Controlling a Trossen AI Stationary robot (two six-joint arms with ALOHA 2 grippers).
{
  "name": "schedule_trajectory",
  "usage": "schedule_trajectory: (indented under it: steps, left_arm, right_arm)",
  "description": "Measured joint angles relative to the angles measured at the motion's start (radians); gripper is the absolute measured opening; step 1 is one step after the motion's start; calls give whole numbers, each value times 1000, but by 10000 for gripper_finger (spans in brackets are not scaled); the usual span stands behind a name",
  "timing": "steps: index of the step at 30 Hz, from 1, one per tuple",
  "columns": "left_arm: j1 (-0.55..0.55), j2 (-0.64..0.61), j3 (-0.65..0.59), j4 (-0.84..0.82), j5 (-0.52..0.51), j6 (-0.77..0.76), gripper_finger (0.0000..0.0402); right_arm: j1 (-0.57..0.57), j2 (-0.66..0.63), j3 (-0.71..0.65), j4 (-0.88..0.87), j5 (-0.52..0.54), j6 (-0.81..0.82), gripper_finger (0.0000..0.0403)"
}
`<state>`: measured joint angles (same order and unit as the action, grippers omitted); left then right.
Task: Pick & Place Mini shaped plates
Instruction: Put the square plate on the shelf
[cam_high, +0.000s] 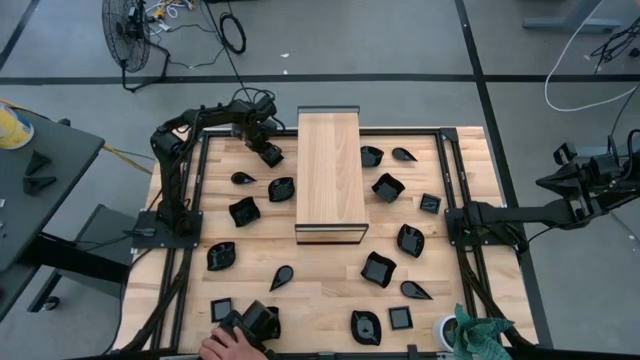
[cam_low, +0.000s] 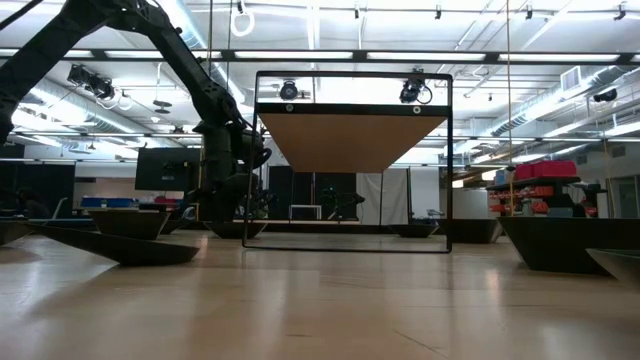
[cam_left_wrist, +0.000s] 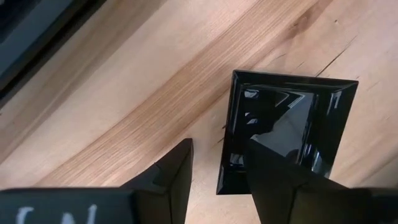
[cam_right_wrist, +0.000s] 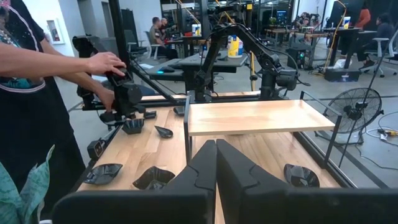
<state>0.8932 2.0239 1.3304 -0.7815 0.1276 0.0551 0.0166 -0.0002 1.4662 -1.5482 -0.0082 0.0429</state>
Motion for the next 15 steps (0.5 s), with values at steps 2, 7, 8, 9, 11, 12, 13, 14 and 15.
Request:
schedule_trajectory:
  steps: [2,7,8,9,11,12,13,14,15]
  left_arm:
    - [0,-1,-1,0,0,0,131]
    - [1,-1,-1,-2,0,0,103]
    - [1,-1,-1,-2,0,0,98]
    - [1,-1,-1,-2,2,0,92]
    - [1,-1,-1,-3,4,0,81]
    - [1,-1,-1,-3,6,0,76]
    - [1,-1,-2,-4,9,0,71]
    - [0,-1,-2,-4,11,-1,66]
    - [0,-1,-2,-6,13,-1,61]
  right_arm:
    - [0,0,0,0,0,0,10]
    - [0,0,0,0,0,0,10]
    - [0,0,0,0,0,0,10]
    - [0,0,0,0,0,0,10]
    - [0,0,0,0,0,0,10]
    - [0,0,0,0,0,0,10]
    - [0,0,0,0,0,0,10]
    - [0,0,0,0,0,0,10]
    - [0,0,0,0,0,0,10]
